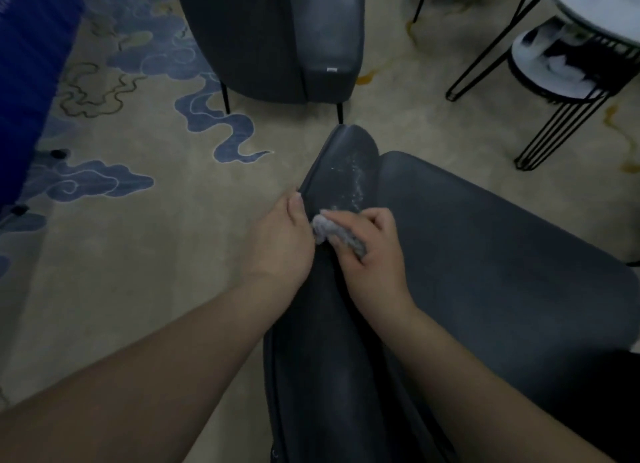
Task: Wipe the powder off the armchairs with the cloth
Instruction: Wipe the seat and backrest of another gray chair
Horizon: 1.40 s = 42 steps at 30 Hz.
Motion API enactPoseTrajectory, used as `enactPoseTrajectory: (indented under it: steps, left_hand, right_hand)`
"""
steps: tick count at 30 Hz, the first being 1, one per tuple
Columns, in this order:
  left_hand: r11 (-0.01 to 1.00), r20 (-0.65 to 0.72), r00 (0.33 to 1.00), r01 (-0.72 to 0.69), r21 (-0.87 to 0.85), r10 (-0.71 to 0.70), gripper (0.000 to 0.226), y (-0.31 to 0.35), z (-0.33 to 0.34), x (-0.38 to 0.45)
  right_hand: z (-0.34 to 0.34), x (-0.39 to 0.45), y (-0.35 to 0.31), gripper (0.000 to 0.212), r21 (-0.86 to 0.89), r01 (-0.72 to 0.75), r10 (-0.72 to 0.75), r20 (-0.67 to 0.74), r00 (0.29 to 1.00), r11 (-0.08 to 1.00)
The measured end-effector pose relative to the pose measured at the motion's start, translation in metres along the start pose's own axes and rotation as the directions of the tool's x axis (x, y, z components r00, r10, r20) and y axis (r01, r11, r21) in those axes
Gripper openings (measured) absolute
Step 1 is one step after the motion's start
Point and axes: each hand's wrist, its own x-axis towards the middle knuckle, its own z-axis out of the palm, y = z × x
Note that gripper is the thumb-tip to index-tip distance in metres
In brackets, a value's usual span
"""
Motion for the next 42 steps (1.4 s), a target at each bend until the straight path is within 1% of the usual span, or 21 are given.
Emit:
enactPoseTrajectory:
  steps: [4, 6, 8, 10, 13, 16, 19, 21, 23, 25, 26, 28, 29, 30, 32, 35, 37, 38, 39, 40, 42]
  left_hand:
    - [0.997, -0.064, 0.998, -0.017, 0.077, 0.022, 0.044, -0.003, 0.004, 0.002]
    - [0.992, -0.042, 0.999, -0.028, 0.126, 0.033, 0.046, -0.002, 0.006, 0.003]
    - [0.986, -0.018, 0.999, -0.04, 0.161, 0.044, 0.049, -0.001, 0.007, 0.001]
    - [0.983, -0.015, 0.999, -0.044, 0.18, 0.048, 0.05, 0.0, 0.006, 0.002]
    - [0.976, -0.023, 0.997, -0.072, 0.203, 0.078, 0.05, 0.002, 0.006, 0.001]
    - [0.977, -0.037, 0.995, -0.088, 0.192, 0.097, 0.05, 0.002, 0.008, 0.003]
    - [0.974, -0.01, 0.998, -0.063, 0.216, 0.067, 0.051, 0.0, 0.008, 0.004]
    - [0.975, 0.002, 0.998, -0.06, 0.215, 0.061, 0.052, 0.0, 0.007, 0.004]
    - [0.976, 0.006, 0.998, -0.056, 0.212, 0.056, 0.052, 0.0, 0.007, 0.005]
    - [0.975, 0.003, 0.999, -0.053, 0.214, 0.053, 0.052, 0.0, 0.007, 0.006]
    - [0.974, -0.003, 0.998, -0.054, 0.222, 0.056, 0.052, 0.001, 0.007, 0.006]
    - [0.972, -0.017, 0.998, -0.053, 0.23, 0.058, 0.051, 0.002, 0.008, 0.005]
    - [0.972, -0.021, 0.998, -0.045, 0.23, 0.051, 0.051, 0.003, 0.008, 0.004]
    - [0.972, -0.021, 0.999, -0.04, 0.232, 0.046, 0.051, 0.003, 0.008, 0.004]
    - [0.971, -0.014, 0.999, -0.038, 0.236, 0.043, 0.051, 0.002, 0.008, 0.004]
    - [0.971, -0.002, 0.999, -0.031, 0.238, 0.033, 0.052, 0.002, 0.008, 0.006]
    - [0.969, -0.005, 1.0, -0.026, 0.247, 0.028, 0.051, 0.003, 0.009, 0.006]
    - [0.968, -0.015, 0.999, -0.024, 0.249, 0.029, 0.05, 0.003, 0.009, 0.006]
    - [0.969, -0.028, 0.999, -0.022, 0.247, 0.03, 0.05, 0.003, 0.009, 0.005]
    - [0.97, -0.036, 0.999, -0.023, 0.243, 0.033, 0.05, 0.003, 0.009, 0.005]
    - [0.971, -0.049, 0.997, -0.04, 0.238, 0.053, 0.05, 0.003, 0.01, 0.003]
  right_hand:
    - [0.007, 0.037, 0.008, 0.037, 0.015, -0.057, 0.057, -0.064, 0.996, 0.998]
    - [0.004, 0.019, 0.007, 0.034, 0.031, -0.06, 0.062, -0.06, 0.996, 0.998]
    - [0.001, -0.008, 0.004, 0.032, 0.096, -0.064, 0.069, -0.044, 0.997, 0.993]
    - [-0.001, -0.009, 0.007, 0.033, 0.107, -0.053, 0.057, -0.034, 0.998, 0.993]
    - [0.005, 0.046, 0.022, 0.034, 0.021, -0.096, 0.097, -0.07, 0.993, 0.995]
    - [0.01, 0.087, 0.03, 0.035, 0.053, -0.185, 0.191, -0.148, 0.971, 0.981]
    - [0.008, 0.053, 0.018, 0.033, 0.042, -0.129, 0.133, -0.096, 0.987, 0.991]
    - [0.006, 0.025, 0.012, 0.031, 0.076, -0.066, 0.07, -0.06, 0.996, 0.995]
    - [0.006, 0.033, 0.018, 0.032, 0.037, -0.046, 0.048, -0.047, 0.998, 0.998]
    - [0.01, 0.068, 0.028, 0.034, -0.025, -0.059, 0.057, -0.068, 0.996, 0.998]
    - [0.012, 0.089, 0.035, 0.034, -0.029, -0.077, 0.074, -0.095, 0.993, 0.997]
    - [0.014, 0.125, 0.043, 0.032, 0.035, -0.179, 0.183, -0.158, 0.97, 0.983]
    - [0.014, 0.132, 0.044, 0.031, 0.074, -0.222, 0.232, -0.174, 0.957, 0.972]
    - [0.014, 0.131, 0.042, 0.031, 0.078, -0.231, 0.242, -0.18, 0.954, 0.97]
    - [0.013, 0.105, 0.031, 0.034, 0.022, -0.186, 0.187, -0.138, 0.973, 0.982]
    - [0.01, 0.059, 0.011, 0.038, 0.01, 0.008, -0.008, -0.002, 1.0, 1.0]
    - [0.004, 0.073, 0.021, 0.038, -0.039, 0.074, -0.073, 0.03, 0.997, 0.997]
    - [0.004, 0.091, 0.029, 0.036, -0.073, 0.05, -0.049, 0.02, 0.999, 0.996]
    - [0.005, 0.11, 0.04, 0.034, -0.083, -0.014, 0.013, -0.013, 1.0, 0.996]
    - [0.006, 0.13, 0.048, 0.032, -0.05, -0.115, 0.112, -0.055, 0.992, 0.992]
    - [0.008, 0.157, 0.057, 0.031, 0.094, -0.292, 0.302, -0.134, 0.944, 0.952]
